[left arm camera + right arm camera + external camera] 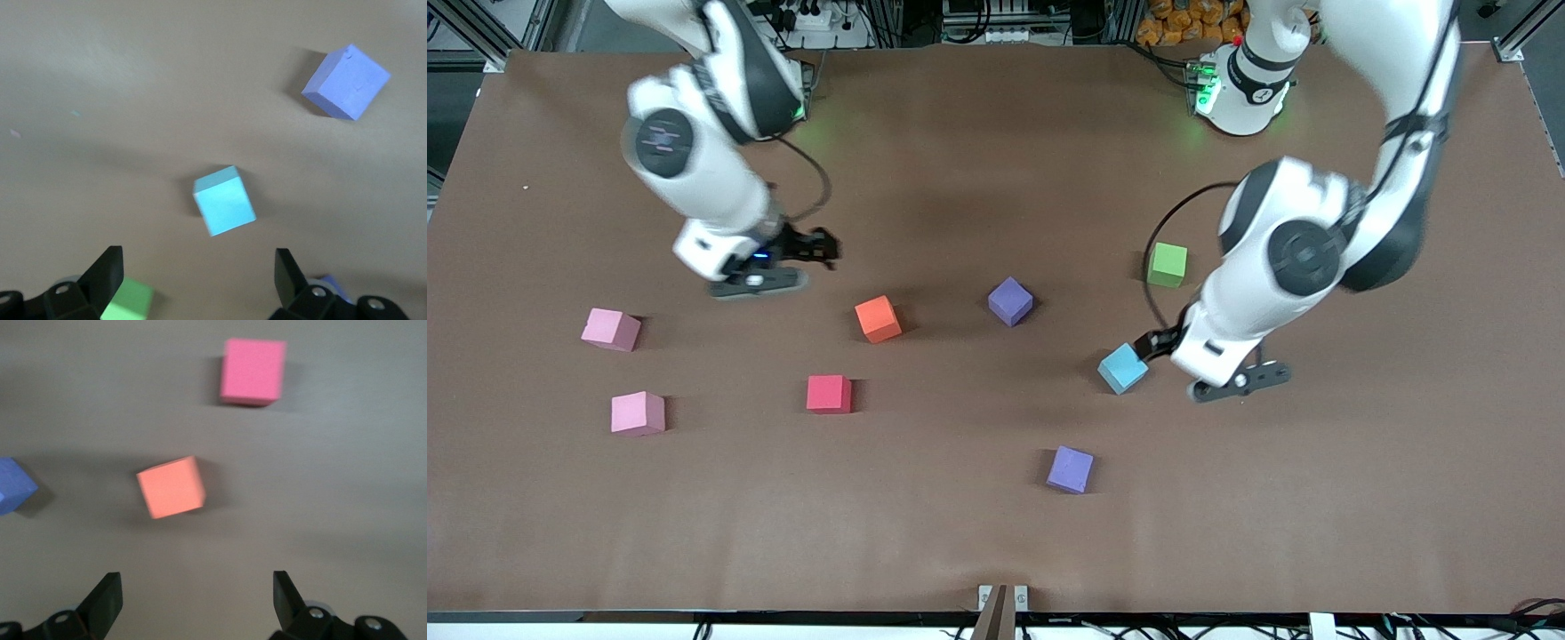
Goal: Arrange blocks into number 1
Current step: 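Grasp the orange cube with the right gripper while the left gripper grasps the cyan cube, then carry the orange cube to the table middle and set it down with the right gripper, then place the cyan cube below the orange cube while the right gripper withdraws, then grasp the red cube with the right gripper while the left gripper reaches the purple cube, then grasp and lift the purple cube with the left gripper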
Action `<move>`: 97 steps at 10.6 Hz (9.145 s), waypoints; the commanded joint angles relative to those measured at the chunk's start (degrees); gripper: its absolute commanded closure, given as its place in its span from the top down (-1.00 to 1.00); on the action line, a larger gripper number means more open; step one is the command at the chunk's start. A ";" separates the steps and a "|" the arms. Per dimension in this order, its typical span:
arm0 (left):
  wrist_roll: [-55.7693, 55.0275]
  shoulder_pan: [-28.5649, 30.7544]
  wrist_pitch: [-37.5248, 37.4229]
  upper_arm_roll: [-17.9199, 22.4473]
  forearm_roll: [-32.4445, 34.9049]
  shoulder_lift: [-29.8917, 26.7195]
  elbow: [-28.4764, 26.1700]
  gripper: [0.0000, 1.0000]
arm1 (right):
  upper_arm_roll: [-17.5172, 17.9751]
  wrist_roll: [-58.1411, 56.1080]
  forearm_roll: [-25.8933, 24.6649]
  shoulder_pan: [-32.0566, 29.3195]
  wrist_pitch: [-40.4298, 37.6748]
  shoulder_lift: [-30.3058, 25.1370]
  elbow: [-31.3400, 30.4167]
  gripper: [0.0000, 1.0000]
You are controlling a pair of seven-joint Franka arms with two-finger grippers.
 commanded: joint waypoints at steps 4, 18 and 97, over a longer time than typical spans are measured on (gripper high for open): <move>-17.38 -3.72 10.12 0.80 4.48 11.46 2.64 1.00 | 0.37 3.16 -5.98 1.61 6.80 8.92 0.69 1.00; -36.81 -3.64 14.76 0.45 7.20 5.50 -10.18 1.00 | 0.20 3.16 -8.79 2.58 22.10 21.50 0.95 0.37; -60.04 -19.55 18.22 -6.23 20.56 14.20 -4.56 1.00 | -8.15 5.44 -7.30 -0.85 -0.49 18.16 21.25 -1.00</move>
